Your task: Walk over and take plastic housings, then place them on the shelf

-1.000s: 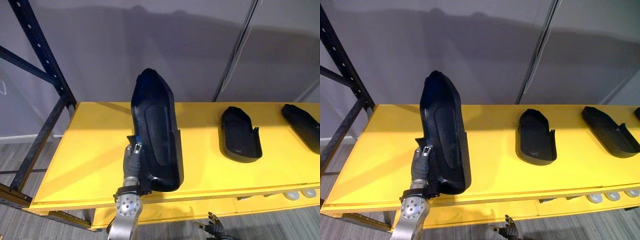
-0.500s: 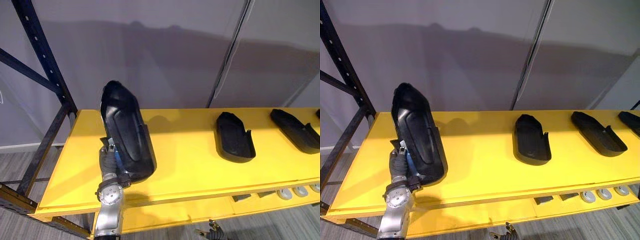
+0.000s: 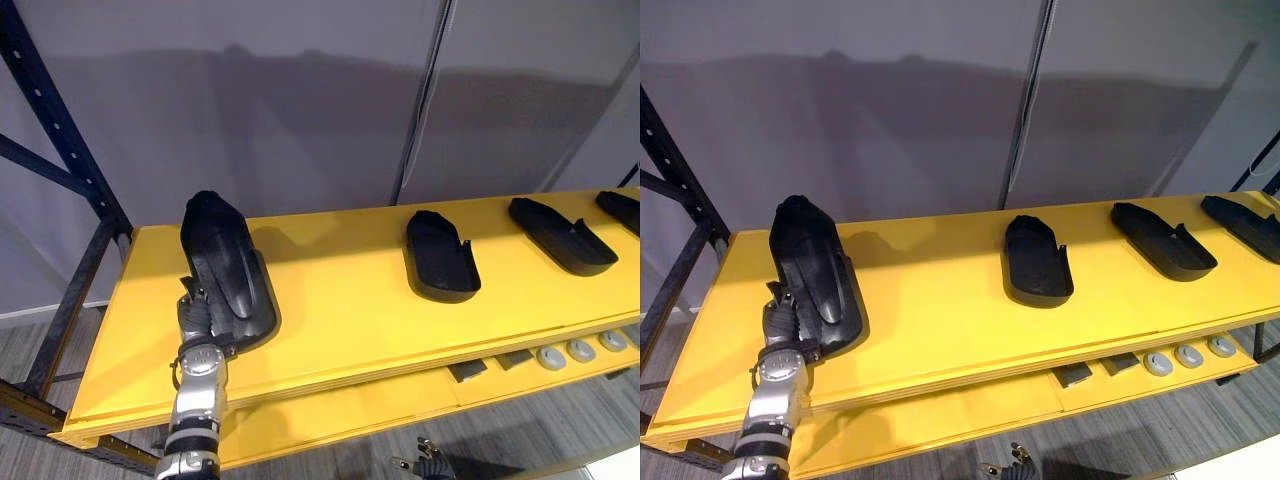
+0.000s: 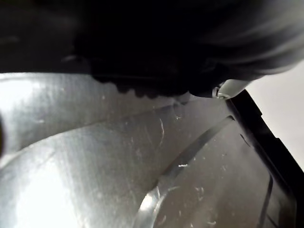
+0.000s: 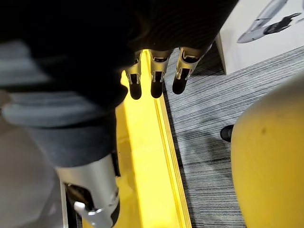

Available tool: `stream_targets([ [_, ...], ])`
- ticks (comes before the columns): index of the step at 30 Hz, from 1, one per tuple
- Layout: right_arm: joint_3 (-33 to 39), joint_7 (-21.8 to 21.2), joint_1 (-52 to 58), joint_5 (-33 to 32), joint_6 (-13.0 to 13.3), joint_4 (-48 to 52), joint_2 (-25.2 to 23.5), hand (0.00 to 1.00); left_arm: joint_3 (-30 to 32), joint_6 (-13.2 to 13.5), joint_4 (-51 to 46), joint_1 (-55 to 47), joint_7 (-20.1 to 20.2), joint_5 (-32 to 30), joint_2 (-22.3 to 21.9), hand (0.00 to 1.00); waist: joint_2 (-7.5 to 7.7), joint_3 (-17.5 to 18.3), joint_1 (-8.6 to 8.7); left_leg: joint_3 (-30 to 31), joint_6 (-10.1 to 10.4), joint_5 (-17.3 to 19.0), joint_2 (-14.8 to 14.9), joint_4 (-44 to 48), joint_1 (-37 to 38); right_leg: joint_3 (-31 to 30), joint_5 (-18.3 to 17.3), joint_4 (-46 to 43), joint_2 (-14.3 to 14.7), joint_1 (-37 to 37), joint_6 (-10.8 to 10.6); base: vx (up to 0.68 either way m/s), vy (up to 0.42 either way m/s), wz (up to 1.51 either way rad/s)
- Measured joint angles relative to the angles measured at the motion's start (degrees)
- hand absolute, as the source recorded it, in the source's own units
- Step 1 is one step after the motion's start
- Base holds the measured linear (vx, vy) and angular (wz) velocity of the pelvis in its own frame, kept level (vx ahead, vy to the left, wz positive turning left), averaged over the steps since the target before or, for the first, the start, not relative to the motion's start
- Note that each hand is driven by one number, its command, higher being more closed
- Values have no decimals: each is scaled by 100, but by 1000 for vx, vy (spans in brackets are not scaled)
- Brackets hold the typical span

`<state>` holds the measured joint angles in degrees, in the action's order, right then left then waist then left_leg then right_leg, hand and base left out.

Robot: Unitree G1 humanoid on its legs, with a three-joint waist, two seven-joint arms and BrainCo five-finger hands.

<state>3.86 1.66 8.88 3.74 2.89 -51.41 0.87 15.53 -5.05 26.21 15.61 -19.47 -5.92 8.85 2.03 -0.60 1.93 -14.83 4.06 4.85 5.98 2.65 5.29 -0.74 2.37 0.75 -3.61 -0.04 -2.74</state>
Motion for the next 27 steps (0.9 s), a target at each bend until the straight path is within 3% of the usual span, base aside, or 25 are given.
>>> stream_targets([
  [1, 5, -3, -5, 0, 1, -12, 0, 0, 27, -26, 94, 95, 32, -5, 56, 0, 4, 2, 8, 32, -1, 0, -8, -8, 1, -6, 4, 28, 0, 4, -2, 50, 13, -2],
  [7, 56, -63, -98, -6, 10, -142, 15, 0, 99, -42, 591, 590, 120, -102, 246, 0, 10, -39, 57, 340, -5, 2, -19, -42, 7, 0, 55, 189, 18, 123, 37, 45, -1, 0],
  [19, 60, -92, -224, -7, 9, -220, 63, 0, -115, -71, 641, 880, 393, -107, 335, 0, 28, -177, 70, 414, -23, 22, -22, -49, 23, 3, 58, 190, 20, 147, 44, 0, 0, 0],
  [24, 60, -123, -237, -6, 9, -198, 61, 0, -187, -100, 146, 691, 424, -110, 320, 0, 42, -261, 59, 425, -23, 22, -23, -92, 92, 12, 45, 186, 20, 200, 61, 0, 0, 0],
  [27, 60, -132, -232, -6, 9, -168, 60, 0, -363, -96, -816, 290, 357, -134, 242, 0, 48, -281, 38, 446, -23, 21, -22, -106, 92, 32, 43, 168, 20, 199, 61, 5, 12, 4],
])
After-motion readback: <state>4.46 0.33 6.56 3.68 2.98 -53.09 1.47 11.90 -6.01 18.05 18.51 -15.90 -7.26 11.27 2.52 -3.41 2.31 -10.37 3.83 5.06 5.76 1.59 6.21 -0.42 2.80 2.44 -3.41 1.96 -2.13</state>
